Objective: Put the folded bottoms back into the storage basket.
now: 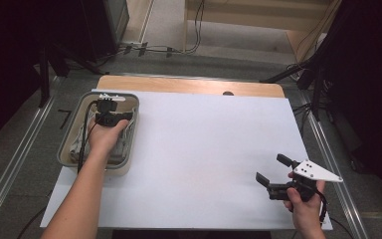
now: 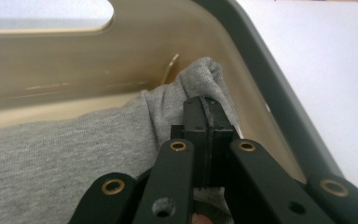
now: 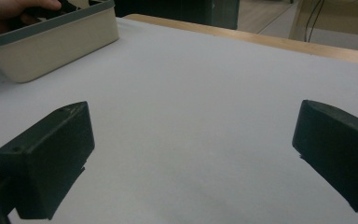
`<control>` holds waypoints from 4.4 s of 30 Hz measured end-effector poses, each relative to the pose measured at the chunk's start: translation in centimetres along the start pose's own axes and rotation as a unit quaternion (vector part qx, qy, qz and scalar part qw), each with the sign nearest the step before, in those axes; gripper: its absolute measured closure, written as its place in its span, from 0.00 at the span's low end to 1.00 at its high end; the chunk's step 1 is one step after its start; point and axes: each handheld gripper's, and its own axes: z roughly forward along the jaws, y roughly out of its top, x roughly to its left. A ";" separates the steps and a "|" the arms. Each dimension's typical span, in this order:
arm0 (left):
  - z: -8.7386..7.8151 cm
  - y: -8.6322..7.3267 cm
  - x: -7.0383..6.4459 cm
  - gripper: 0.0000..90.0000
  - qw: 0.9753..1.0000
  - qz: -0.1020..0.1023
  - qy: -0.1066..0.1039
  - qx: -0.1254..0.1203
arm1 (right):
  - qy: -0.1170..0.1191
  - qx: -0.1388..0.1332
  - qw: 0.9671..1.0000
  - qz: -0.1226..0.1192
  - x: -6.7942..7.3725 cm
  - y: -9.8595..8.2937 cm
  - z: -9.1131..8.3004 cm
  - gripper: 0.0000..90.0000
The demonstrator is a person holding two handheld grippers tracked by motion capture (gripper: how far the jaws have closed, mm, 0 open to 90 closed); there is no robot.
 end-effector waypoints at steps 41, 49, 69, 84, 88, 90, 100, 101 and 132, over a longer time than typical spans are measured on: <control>-2.6 0.8 0.1 0.04 0.995 -0.037 0.014 -0.091 | -0.005 -0.001 1.000 0.004 -0.2 -0.1 -0.1 0.00; -4.0 0.9 -0.9 0.00 0.990 -0.006 0.014 -0.143 | -0.005 -0.001 1.000 0.005 -0.1 -0.1 0.0 0.00; -7.3 1.7 -3.2 0.00 0.980 0.027 -0.030 -0.195 | -0.007 -0.003 1.000 0.004 -0.2 0.0 -0.2 0.00; -9.2 0.7 -5.7 0.00 0.973 0.066 -0.055 -0.212 | -0.014 -0.009 1.000 0.006 -0.6 0.0 -0.6 0.00; -9.6 0.3 -6.3 0.00 0.972 0.072 -0.066 -0.216 | -0.017 -0.011 1.000 0.005 -0.7 0.0 -0.7 0.00; -9.8 0.1 -6.6 0.00 0.971 0.076 -0.071 -0.217 | -0.017 -0.010 1.000 0.006 -0.8 0.0 -0.7 0.00; -10.5 -1.0 -7.7 0.00 0.967 0.088 -0.089 -0.221 | -0.021 -0.011 1.000 0.008 -1.0 -0.1 -0.9 0.00; -10.6 -1.1 -7.8 0.00 0.967 0.089 -0.090 -0.221 | -0.021 -0.011 1.000 0.008 -1.0 -0.1 -1.0 0.00; -13.4 -6.1 -11.5 0.00 0.953 0.127 -0.153 -0.227 | -0.028 -0.008 1.000 0.009 -1.2 -0.2 -1.1 0.00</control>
